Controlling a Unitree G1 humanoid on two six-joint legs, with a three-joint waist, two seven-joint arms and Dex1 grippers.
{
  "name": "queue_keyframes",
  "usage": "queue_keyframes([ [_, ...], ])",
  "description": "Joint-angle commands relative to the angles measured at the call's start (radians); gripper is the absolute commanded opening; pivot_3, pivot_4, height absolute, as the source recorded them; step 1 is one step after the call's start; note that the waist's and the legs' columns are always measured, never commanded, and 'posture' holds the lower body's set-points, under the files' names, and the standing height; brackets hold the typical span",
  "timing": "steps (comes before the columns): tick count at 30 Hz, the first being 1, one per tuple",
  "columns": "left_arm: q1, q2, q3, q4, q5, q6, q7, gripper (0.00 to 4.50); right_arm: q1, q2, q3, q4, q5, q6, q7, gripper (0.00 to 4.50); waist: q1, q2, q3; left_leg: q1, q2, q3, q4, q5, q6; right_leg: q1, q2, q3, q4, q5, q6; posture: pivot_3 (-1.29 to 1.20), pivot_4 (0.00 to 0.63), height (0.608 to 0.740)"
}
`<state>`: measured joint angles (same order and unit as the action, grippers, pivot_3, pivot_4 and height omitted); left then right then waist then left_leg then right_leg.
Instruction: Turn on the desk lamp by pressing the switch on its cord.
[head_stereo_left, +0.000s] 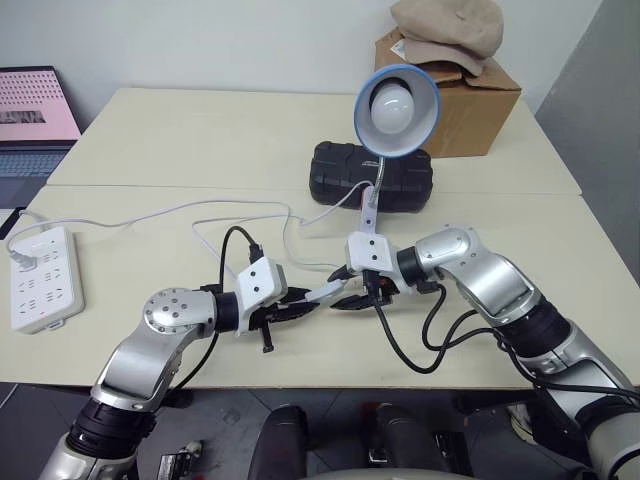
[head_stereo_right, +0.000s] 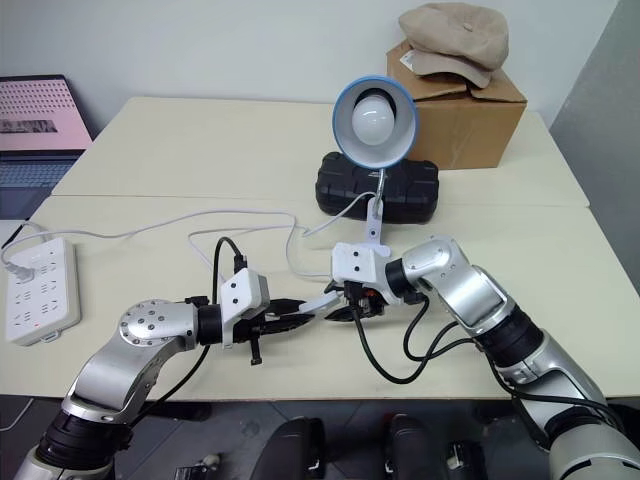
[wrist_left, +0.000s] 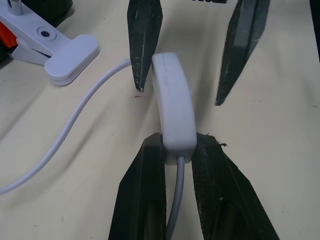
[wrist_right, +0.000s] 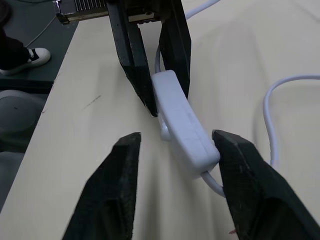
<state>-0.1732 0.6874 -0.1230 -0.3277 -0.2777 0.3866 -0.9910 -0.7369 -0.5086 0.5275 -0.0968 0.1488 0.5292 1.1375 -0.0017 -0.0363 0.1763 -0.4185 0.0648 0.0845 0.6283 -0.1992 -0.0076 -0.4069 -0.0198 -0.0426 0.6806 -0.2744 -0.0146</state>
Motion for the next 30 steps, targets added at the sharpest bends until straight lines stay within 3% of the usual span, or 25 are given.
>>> queue_keyframes([
  [1,-0.022,-0.007,0.012,-0.035,-0.014,-0.011,0.011,0.4,-0.015,0.004,-0.004,0.002,-0.019,-0.036,0.015,1.25,0.0,0.0,0.0,0.0,0.0,0.0,0.0,0.0,0.0,0.0,0.0,0.0,0.0,0.0,0.0,0.0,0.15,0.74],
  [4,-0.028,-0.011,0.009,-0.03,-0.009,-0.014,0.012,0.4,-0.013,0.004,-0.007,0.006,-0.028,-0.049,0.025,0.82,0.0,0.0,0.0,0.0,0.0,0.0,0.0,0.0,0.0,0.0,0.0,0.0,0.0,0.0,0.0,0.0,0.15,0.74],
  [13,-0.037,-0.015,0.004,-0.018,-0.002,-0.024,0.01,0.4,-0.003,0.024,-0.036,-0.011,-0.006,-0.067,0.054,0.74,0.0,0.0,0.0,0.0,0.0,0.0,0.0,0.0,0.0,0.0,0.0,0.0,0.0,0.0,0.0,0.0,0.15,0.74],
  [15,-0.038,-0.014,0.001,-0.015,0.003,-0.03,0.009,0.4,0.007,0.03,-0.058,-0.015,0.007,-0.076,0.05,1.44,0.0,0.0,0.0,0.0,0.0,0.0,0.0,0.0,0.0,0.0,0.0,0.0,0.0,0.0,0.0,0.0,0.15,0.74],
  [25,-0.096,-0.017,-0.053,0.102,0.115,-0.146,0.023,0.4,0.057,-0.012,-0.145,-0.094,0.031,-0.055,0.027,3.68,0.003,0.0,0.0,0.0,0.0,0.0,0.0,0.0,0.0,0.0,0.0,0.0,0.0,0.0,0.0,0.0,0.15,0.74],
  [29,-0.159,-0.066,-0.092,0.214,0.17,-0.196,0.051,0.4,0.124,-0.077,-0.224,-0.171,0.037,-0.005,-0.034,4.49,0.008,0.0,0.0,0.0,-0.001,0.0,0.0,0.0,0.0,0.0,-0.001,-0.001,0.0,0.0,0.0,0.0,0.15,0.74],
  [30,-0.171,-0.079,-0.097,0.242,0.182,-0.213,0.057,0.4,0.14,-0.085,-0.239,-0.187,0.032,0.008,-0.06,4.5,0.008,0.0,0.0,0.0,-0.001,0.0,0.001,0.0,0.0,0.0,-0.001,0.0,0.0,0.0,0.0,0.0,0.15,0.74],
])
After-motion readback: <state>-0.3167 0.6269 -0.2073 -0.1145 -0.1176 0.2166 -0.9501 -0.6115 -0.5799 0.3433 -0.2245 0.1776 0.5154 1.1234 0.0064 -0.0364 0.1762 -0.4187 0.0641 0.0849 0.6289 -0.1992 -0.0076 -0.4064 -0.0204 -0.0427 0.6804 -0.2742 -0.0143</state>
